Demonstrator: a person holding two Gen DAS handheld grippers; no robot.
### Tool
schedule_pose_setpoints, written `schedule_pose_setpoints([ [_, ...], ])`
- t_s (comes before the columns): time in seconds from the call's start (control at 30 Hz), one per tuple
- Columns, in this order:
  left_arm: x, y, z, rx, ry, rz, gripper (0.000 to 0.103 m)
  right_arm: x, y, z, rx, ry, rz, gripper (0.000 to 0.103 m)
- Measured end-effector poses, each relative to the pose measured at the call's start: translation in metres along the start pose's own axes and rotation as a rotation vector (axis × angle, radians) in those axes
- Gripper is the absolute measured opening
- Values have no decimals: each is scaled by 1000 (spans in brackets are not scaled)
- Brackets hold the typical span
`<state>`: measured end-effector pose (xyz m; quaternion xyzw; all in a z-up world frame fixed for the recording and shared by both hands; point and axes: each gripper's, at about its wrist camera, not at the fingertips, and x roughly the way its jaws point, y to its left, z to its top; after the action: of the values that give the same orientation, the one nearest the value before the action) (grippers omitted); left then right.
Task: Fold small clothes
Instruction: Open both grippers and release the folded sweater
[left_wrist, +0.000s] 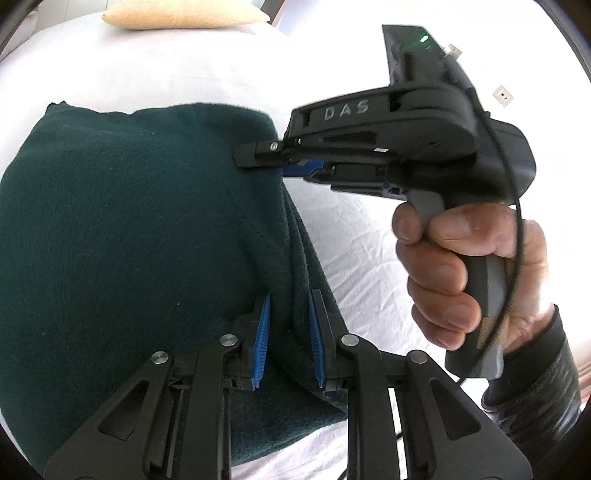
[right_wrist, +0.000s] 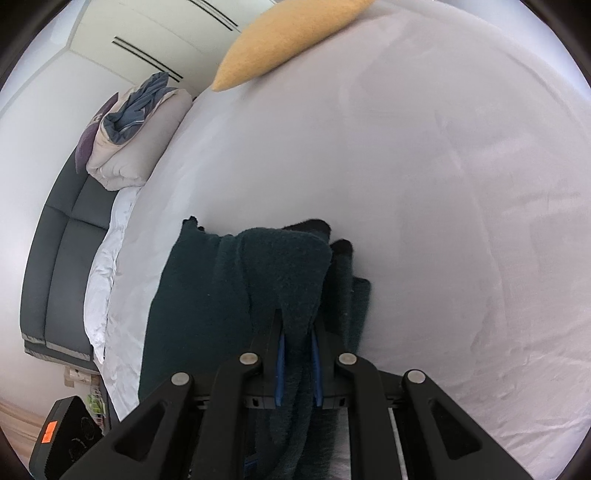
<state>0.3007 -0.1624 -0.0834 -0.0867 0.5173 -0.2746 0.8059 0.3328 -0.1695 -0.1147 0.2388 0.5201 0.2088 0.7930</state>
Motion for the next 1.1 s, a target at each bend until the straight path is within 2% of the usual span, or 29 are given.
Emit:
schedule_pose_setpoints([
  [0.1,-24,13,-9,0,18,-33,22,3,-7,-7,29,-2,28,14],
  [0.17,-50,22,-15,11,10,-64,26,-1,-10,-10,60,-5,51,19],
  [0.23,-77,31,-26,31,-8,-97,46,-6,-16,-15,97,-8,77,27],
  [0.27,-93,39,-32,24,-33,-117,67,-10,-18,-20,108,-10,101,30],
  [0.3,-113,50,-38,17,-83,-139,74,-15,-18,-26,115,-15,111,31],
  [0.33,-125,57,-39,20,-113,-141,74,-18,-19,-30,123,-16,121,35],
  [0.37,-140,68,-40,34,-148,-110,74,-25,-18,-41,129,-17,155,40],
  [0.47,-160,106,-37,16,-184,-33,74,-40,-13,-68,129,-19,186,44],
  [0.53,-169,136,-34,-36,-181,3,74,-45,-6,-87,121,5,172,44],
  [0.6,-179,156,-35,-44,-193,24,74,-47,4,-106,92,30,134,44],
  [0.7,-179,168,-43,-44,-184,47,74,-42,20,-124,43,48,62,44],
  [0.73,-180,174,-44,-44,-178,60,74,-40,24,-128,28,51,48,35],
  [0.77,-171,179,-46,-44,-174,66,74,-39,26,-131,26,50,39,18],
  [0.87,-173,192,-53,-36,-172,66,74,-46,17,-137,88,13,56,11],
  [1.0,-170,197,-65,-18,-156,71,74,-60,-3,-143,173,-33,96,10],
  [1.1,-168,198,-70,27,-150,107,74,-64,-12,-149,206,-48,125,10],
])
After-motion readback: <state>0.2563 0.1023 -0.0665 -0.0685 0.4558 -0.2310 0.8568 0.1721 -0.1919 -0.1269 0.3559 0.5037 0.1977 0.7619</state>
